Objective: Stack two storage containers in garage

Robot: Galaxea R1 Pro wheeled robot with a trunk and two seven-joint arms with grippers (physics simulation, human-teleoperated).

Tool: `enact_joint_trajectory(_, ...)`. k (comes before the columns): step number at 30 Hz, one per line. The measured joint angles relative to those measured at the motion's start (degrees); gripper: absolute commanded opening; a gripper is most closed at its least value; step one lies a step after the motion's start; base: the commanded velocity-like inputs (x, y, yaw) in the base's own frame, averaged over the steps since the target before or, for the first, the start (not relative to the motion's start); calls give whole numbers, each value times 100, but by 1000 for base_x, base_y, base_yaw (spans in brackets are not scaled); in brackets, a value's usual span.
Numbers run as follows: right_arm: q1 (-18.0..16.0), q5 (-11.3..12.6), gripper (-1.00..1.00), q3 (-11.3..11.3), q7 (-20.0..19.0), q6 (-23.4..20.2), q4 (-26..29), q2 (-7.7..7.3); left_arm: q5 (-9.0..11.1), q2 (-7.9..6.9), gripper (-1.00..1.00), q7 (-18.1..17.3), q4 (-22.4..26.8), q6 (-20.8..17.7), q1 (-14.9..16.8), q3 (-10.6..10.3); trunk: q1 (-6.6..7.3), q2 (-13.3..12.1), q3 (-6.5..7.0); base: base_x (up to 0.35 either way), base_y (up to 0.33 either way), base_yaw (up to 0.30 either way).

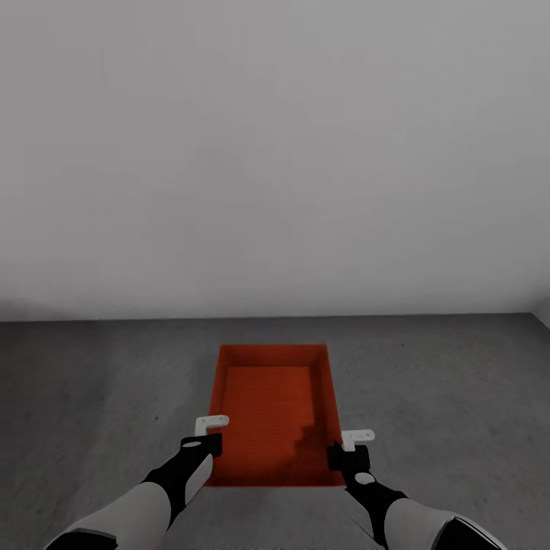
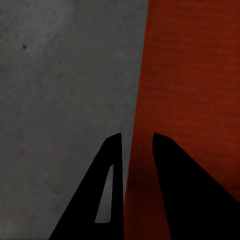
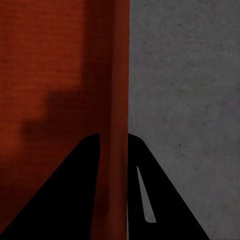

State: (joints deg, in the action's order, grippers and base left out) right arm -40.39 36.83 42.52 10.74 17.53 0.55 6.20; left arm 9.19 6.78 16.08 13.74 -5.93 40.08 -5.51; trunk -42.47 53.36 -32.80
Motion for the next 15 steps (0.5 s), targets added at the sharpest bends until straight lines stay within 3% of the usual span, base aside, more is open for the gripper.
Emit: enact_joint_trajectory(15,1,34,-100,13,9,37,-9,8,-30,0,-100,-2,14,1,2,-1,0,0,-44,0,0,0)
